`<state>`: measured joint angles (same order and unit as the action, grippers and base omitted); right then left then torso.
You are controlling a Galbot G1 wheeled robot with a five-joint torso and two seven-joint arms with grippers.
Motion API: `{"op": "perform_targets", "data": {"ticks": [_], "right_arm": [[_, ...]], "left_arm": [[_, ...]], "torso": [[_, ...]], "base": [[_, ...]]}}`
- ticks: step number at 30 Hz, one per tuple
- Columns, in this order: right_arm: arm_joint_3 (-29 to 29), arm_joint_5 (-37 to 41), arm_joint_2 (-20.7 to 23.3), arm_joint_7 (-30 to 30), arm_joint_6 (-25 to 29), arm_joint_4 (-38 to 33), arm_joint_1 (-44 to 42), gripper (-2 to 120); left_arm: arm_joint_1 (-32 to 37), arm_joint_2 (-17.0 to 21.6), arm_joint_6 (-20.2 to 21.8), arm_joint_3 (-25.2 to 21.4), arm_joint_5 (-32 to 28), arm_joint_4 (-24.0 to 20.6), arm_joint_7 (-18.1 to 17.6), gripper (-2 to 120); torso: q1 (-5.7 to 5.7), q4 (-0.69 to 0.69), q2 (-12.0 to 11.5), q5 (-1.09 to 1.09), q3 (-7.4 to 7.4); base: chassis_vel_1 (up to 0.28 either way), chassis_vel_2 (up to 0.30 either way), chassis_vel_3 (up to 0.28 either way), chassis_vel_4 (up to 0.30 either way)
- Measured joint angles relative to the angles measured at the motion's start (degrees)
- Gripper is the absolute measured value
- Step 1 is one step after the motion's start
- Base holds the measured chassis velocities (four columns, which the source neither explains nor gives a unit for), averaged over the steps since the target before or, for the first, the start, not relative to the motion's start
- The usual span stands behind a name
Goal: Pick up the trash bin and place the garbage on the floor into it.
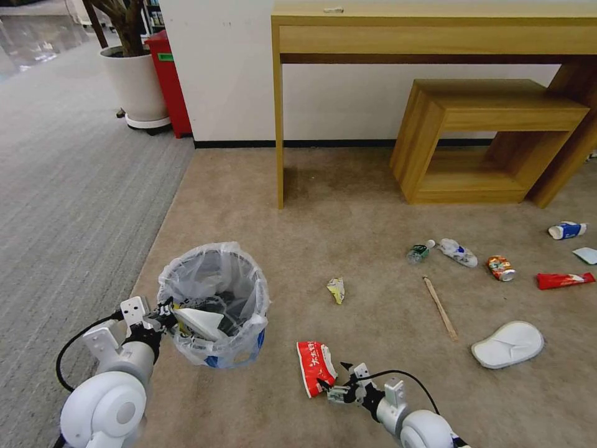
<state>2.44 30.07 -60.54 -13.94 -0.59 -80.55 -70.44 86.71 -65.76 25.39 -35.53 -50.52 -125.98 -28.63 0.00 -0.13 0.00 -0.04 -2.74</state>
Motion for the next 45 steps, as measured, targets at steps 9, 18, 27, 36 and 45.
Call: {"op": "perform_targets", "data": {"ticks": [9,18,27,36,45], "right_arm": [[1.9,0.0,-1.4,0.9,0.2,2.4,2.7,89],[2.7,-0.2,-2.9,1.2,1.0,5.0,4.2,88],[2.6,-0.7,-4.5,1.3,1.9,8.0,5.0,75],[2.0,-1.2,-5.1,1.5,2.6,9.7,5.0,61],[1.5,-1.8,-5.9,1.5,3.3,11.2,5.0,43]], "left_arm": [[0.2,-0.1,0.0,-0.3,-0.2,-0.7,-0.2,1],[0.3,-0.1,0.0,-0.4,-0.4,-0.9,-0.3,1],[0.3,0.2,0.0,-0.5,-0.6,-1.0,-0.3,1],[0.1,0.1,-0.2,-0.3,-0.8,-1.0,-0.3,1],[0.2,0.1,-0.5,-0.3,-0.8,-1.2,-0.3,1]], "torso": [[0.0,0.0,0.0,0.0,0.0],[0.0,0.0,0.0,-0.01,0.0],[0.0,0.0,0.0,0.0,0.0],[0.0,0.0,0.0,0.0,0.0],[0.0,0.0,0.0,0.0,0.0]], "base": [[0.0,0.0,0.0,0.0],[0.0,0.0,0.0,0.0],[0.0,0.0,0.0,0.0],[0.0,0.0,0.0,0.0],[0.0,0.0,0.0,0.0]]}}
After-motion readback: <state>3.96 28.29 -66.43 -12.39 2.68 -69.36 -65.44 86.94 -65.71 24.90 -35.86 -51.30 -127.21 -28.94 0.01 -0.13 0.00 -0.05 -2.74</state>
